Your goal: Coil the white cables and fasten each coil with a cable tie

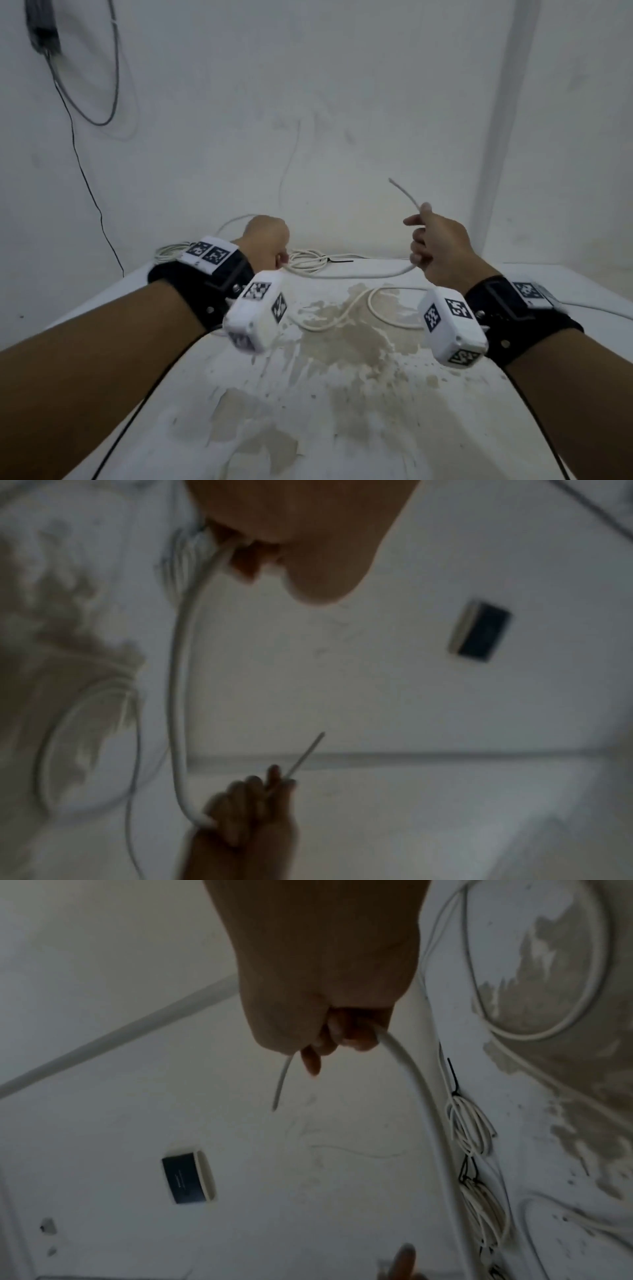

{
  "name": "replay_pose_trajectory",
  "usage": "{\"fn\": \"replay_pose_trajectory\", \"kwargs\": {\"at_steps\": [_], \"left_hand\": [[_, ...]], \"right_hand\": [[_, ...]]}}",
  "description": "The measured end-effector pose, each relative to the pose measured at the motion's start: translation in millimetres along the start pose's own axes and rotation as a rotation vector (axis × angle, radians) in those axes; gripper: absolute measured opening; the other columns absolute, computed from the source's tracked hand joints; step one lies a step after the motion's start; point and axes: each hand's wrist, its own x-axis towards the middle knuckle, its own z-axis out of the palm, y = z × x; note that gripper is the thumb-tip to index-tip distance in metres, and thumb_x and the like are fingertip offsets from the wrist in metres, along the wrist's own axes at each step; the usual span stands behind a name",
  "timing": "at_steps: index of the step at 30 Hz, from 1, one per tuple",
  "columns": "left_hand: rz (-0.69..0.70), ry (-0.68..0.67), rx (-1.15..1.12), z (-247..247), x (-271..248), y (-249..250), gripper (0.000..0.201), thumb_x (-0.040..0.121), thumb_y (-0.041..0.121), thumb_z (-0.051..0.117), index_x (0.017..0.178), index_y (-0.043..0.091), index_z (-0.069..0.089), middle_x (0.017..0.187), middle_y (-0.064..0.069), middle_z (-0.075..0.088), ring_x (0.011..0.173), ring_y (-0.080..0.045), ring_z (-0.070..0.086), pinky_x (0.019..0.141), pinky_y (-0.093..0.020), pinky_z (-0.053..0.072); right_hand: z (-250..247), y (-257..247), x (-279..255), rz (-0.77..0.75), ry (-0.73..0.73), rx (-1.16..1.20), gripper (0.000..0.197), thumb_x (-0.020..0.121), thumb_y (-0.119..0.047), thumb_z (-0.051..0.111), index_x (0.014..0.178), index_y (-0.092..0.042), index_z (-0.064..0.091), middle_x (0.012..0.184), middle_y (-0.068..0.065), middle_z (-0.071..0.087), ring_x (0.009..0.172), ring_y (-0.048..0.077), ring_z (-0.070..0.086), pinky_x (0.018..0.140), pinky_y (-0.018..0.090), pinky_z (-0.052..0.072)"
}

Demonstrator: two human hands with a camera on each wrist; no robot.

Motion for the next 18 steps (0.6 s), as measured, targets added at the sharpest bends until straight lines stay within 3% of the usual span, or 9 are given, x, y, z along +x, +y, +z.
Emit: {"fn": "replay_pose_trajectory", "kwargs": {"at_steps": [2,5,7,9,11,14,16,18], "left_hand": [[0.033,-0.077,0.105,0,-9,9,0.026,0.100,0.008,0.041,0.075,0.007,0.047,0.074,-0.013,0.048,0.051,-0.018,0.035,0.049,-0.024,0.028],[0.305,-0.146,0.399,-2,-19,22,0.031,0.101,0.023,0.050,0.073,0.011,0.049,0.060,-0.003,0.040,0.046,-0.013,0.030,0.043,-0.021,0.024],[0.459,-0.162,0.380,-9,-20,29,0.032,0.101,0.029,0.054,0.074,0.013,0.058,0.059,0.000,0.041,0.042,-0.009,0.028,0.042,-0.020,0.025],[0.571,-0.156,0.334,-18,-18,33,0.032,0.100,0.031,0.056,0.085,0.009,0.072,0.061,-0.003,0.049,0.050,-0.012,0.034,0.050,-0.023,0.029],[0.612,-0.119,0.307,-27,-11,32,0.024,0.098,0.033,0.059,0.092,0.021,0.078,0.070,-0.011,0.060,0.060,-0.016,0.042,0.059,-0.027,0.035],[0.553,-0.020,0.184,-33,3,23,0.023,0.099,0.028,0.057,0.088,0.024,0.077,0.077,-0.010,0.060,0.064,-0.020,0.042,0.062,-0.031,0.035],[0.523,0.022,0.108,-31,12,18,0.025,0.100,0.025,0.056,0.085,0.023,0.076,0.077,-0.006,0.059,0.066,-0.020,0.042,0.063,-0.031,0.035],[0.542,0.043,0.057,-26,20,18,0.023,0.100,0.022,0.055,0.090,0.020,0.076,0.071,0.003,0.058,0.059,-0.010,0.046,0.060,-0.024,0.037]], "right_hand": [[12,-1,-7,-0.077,-0.201,0.075,0.036,0.105,-0.034,0.045,0.090,-0.007,0.063,0.055,-0.002,0.024,0.040,0.009,0.019,0.038,0.021,0.016],[49,-5,-20,-0.139,-0.430,0.114,0.029,0.106,-0.027,0.043,0.104,-0.010,0.066,0.055,-0.004,0.023,0.043,0.008,0.015,0.038,0.018,0.011],[70,-4,-21,-0.148,-0.515,0.003,0.025,0.107,-0.025,0.041,0.116,-0.016,0.062,0.051,-0.006,0.029,0.043,0.009,0.018,0.038,0.017,0.014],[86,1,-16,-0.173,-0.498,-0.200,0.026,0.107,-0.028,0.038,0.109,-0.017,0.062,0.049,-0.005,0.032,0.041,0.010,0.022,0.037,0.018,0.019],[97,10,-5,-0.223,-0.392,-0.320,0.033,0.106,-0.031,0.040,0.088,-0.013,0.060,0.050,-0.002,0.033,0.041,0.013,0.026,0.039,0.020,0.023],[103,17,12,-0.186,-0.225,-0.200,0.037,0.105,-0.031,0.043,0.076,-0.013,0.056,0.048,-0.004,0.034,0.039,0.012,0.026,0.040,0.022,0.024],[105,17,15,-0.062,-0.333,0.041,0.029,0.105,-0.022,0.042,0.082,-0.012,0.055,0.048,-0.005,0.030,0.039,0.010,0.022,0.038,0.021,0.020],[110,16,15,0.007,-0.472,0.166,0.018,0.104,-0.013,0.041,0.094,-0.011,0.056,0.050,-0.005,0.027,0.041,0.010,0.020,0.039,0.021,0.017]]}}
